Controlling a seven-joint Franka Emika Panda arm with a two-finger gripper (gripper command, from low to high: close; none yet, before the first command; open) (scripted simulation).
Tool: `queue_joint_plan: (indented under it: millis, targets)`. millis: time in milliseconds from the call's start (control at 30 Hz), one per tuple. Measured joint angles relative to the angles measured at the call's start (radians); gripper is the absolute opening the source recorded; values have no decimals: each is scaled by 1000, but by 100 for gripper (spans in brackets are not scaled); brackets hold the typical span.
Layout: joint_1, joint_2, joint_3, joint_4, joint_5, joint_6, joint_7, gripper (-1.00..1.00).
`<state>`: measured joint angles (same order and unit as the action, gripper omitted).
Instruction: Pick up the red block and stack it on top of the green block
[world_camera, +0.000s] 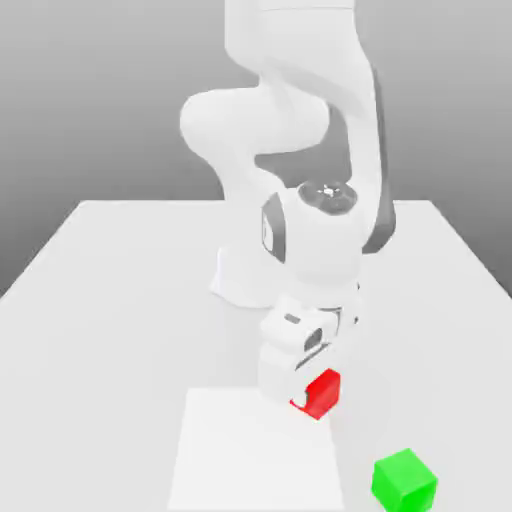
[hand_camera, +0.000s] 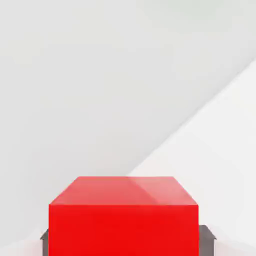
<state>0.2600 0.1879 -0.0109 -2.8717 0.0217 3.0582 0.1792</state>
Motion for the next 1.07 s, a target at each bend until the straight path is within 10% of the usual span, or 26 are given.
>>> queue_joint_plan:
  millis: [333, 933, 967, 1067]
  targets:
    - [1, -249, -6, -23, -29, -226, 33, -100]
    - [84, 101, 12, 495, -21, -393, 538, -100]
    - [86, 132, 10, 497, -21, -364, 539, 100]
    - [86, 132, 10, 497, -21, -364, 539, 100]
